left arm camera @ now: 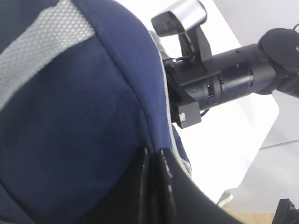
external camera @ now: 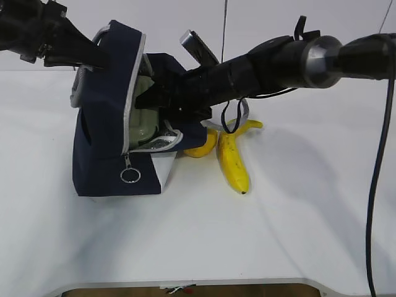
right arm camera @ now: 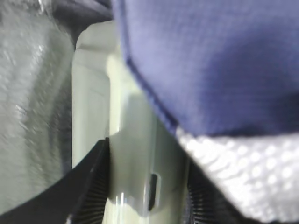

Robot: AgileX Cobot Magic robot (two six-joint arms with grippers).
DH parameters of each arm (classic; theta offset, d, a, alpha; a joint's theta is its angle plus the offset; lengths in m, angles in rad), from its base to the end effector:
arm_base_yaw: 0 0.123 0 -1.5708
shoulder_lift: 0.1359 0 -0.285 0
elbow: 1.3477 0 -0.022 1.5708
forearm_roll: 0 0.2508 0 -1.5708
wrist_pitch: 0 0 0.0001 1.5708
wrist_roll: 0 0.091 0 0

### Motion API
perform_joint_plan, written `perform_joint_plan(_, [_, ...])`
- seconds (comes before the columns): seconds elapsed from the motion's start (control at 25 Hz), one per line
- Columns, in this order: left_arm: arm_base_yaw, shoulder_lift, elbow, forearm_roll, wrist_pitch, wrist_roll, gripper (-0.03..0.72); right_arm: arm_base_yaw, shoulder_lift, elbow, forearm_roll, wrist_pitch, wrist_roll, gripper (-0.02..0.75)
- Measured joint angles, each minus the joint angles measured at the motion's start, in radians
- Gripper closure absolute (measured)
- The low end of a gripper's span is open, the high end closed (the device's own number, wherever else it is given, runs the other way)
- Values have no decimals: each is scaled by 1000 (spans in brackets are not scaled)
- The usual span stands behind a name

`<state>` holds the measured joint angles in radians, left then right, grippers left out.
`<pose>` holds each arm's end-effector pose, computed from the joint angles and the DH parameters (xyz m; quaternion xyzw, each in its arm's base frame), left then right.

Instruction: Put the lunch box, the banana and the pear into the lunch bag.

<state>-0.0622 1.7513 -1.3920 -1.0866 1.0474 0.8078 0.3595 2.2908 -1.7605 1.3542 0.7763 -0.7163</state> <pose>0.3650 -0.0927 0.3001 0.1763 0.8546 -0.4048 0.2735 0.4498 0.2356 0.1820 -0.0811 0.8452 0.4781 0.2246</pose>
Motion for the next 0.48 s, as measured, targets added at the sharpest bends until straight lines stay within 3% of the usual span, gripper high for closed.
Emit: perform_joint_plan(0.48, [0, 37, 0, -2, 1, 0, 685, 0, 61, -56, 60, 35, 35, 362])
